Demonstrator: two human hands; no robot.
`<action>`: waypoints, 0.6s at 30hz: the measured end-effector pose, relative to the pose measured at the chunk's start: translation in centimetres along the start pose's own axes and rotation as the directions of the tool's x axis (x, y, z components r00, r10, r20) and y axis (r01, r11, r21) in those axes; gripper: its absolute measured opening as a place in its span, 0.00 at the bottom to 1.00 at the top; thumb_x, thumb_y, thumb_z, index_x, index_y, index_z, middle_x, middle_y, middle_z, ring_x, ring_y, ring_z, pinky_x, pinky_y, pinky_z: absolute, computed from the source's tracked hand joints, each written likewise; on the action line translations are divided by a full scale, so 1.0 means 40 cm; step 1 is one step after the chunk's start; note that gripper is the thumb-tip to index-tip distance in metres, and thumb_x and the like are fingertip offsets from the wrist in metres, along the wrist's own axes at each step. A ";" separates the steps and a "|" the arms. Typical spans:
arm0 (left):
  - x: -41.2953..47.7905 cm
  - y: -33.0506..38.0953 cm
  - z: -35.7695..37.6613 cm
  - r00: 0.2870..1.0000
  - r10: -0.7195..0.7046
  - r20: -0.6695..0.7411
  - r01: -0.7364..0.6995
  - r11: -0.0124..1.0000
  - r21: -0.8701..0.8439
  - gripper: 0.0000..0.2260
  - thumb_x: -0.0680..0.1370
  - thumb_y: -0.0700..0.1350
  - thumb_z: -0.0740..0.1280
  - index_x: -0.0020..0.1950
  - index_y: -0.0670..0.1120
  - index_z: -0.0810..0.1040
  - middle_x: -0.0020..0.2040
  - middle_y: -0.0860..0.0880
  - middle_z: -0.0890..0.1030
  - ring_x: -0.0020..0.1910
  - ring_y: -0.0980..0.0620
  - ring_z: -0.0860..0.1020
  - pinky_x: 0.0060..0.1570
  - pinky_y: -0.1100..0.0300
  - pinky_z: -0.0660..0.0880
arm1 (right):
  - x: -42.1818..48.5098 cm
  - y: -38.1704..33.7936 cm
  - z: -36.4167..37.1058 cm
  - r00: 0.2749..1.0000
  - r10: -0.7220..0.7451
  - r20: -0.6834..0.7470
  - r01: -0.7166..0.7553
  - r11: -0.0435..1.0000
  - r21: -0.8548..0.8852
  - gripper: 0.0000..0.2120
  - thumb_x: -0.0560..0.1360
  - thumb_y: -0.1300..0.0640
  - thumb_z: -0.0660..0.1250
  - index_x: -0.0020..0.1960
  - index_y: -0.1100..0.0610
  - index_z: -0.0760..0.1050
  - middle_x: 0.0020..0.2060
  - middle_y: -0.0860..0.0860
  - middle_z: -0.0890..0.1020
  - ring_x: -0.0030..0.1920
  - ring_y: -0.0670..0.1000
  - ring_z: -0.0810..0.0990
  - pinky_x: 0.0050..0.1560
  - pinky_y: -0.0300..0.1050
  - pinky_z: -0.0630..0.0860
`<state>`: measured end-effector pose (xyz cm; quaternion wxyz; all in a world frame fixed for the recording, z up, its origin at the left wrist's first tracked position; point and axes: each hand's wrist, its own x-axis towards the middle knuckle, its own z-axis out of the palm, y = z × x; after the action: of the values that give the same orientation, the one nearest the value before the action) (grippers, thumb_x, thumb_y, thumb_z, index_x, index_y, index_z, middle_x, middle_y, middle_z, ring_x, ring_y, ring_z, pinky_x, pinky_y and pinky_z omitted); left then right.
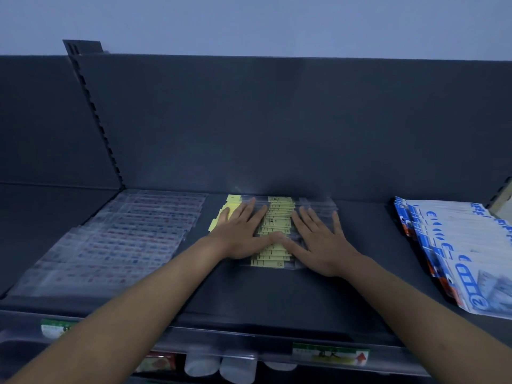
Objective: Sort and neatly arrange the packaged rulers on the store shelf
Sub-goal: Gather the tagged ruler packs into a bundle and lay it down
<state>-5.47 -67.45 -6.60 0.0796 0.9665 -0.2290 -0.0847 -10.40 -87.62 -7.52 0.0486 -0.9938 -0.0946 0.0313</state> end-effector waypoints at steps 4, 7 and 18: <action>0.018 -0.002 0.000 1.000 -0.008 0.005 0.008 0.999 0.040 0.37 0.76 0.71 0.45 0.79 0.55 0.38 0.79 0.50 0.38 0.77 0.54 0.35 0.74 0.45 0.34 | 0.017 0.006 0.001 1.000 0.016 0.015 -0.016 1.000 0.010 0.37 0.75 0.32 0.38 0.76 0.50 0.34 0.76 0.47 0.36 0.75 0.45 0.33 0.67 0.60 0.23; 0.019 0.004 -0.005 1.000 -0.003 -0.023 0.005 0.997 0.082 0.34 0.78 0.68 0.45 0.79 0.53 0.42 0.80 0.48 0.44 0.78 0.51 0.40 0.74 0.45 0.37 | 0.021 0.008 -0.001 1.000 0.020 0.009 -0.020 1.000 0.018 0.35 0.76 0.33 0.38 0.76 0.50 0.33 0.76 0.48 0.35 0.74 0.45 0.32 0.67 0.59 0.24; -0.018 -0.005 0.024 0.996 0.053 -0.065 -0.051 0.998 0.041 0.34 0.78 0.68 0.43 0.78 0.54 0.36 0.78 0.51 0.34 0.75 0.56 0.31 0.73 0.52 0.31 | -0.004 0.012 0.003 0.999 -0.050 -0.005 0.050 0.999 -0.004 0.36 0.73 0.31 0.35 0.71 0.47 0.23 0.71 0.48 0.26 0.71 0.46 0.24 0.69 0.60 0.25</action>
<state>-6.22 -67.06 -7.47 0.0705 0.9638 -0.2529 -0.0460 -10.46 -88.11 -7.68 0.0477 -0.9913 -0.1194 0.0275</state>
